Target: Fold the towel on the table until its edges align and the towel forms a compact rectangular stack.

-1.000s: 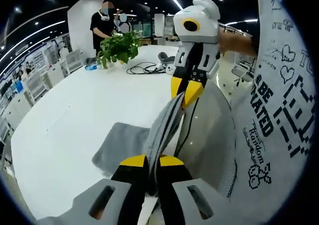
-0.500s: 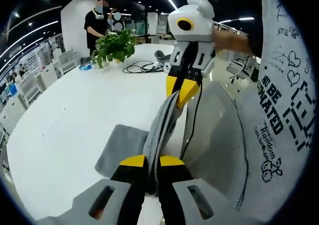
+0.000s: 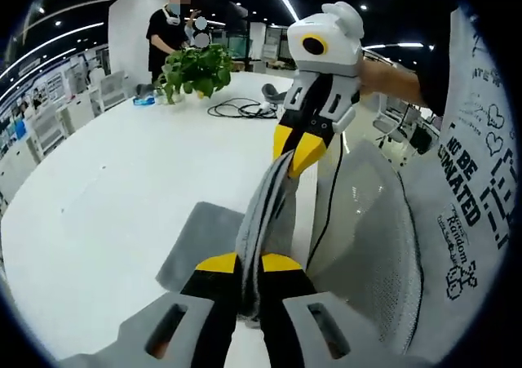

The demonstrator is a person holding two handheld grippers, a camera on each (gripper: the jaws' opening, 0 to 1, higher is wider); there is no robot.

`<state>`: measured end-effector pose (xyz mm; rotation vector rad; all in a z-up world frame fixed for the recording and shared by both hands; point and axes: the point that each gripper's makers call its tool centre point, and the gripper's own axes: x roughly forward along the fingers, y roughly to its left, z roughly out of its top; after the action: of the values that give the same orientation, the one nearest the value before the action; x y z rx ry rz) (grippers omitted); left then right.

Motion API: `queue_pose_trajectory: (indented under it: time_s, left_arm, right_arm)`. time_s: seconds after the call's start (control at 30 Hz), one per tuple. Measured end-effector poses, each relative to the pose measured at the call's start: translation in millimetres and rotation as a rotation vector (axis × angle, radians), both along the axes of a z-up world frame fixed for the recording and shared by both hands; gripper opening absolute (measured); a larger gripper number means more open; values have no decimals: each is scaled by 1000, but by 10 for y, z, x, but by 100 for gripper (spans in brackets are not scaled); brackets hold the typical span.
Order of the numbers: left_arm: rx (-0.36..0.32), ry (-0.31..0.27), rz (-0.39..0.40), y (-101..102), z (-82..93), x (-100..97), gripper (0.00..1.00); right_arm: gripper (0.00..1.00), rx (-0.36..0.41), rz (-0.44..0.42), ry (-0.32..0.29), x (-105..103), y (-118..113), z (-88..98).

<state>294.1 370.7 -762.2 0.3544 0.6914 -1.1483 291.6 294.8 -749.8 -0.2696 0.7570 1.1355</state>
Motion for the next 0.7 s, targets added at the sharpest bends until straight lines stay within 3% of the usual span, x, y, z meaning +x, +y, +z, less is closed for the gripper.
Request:
queue_pose_trajectory:
  time_s: [0.3, 0.7]
  left_arm:
    - [9, 18, 56, 10, -205, 189, 8]
    - [-30, 49, 140, 3, -398, 444, 10]
  right_arm:
    - [5, -7, -42, 14, 208, 3, -196]
    - [5, 15, -172, 78, 500, -63, -484]
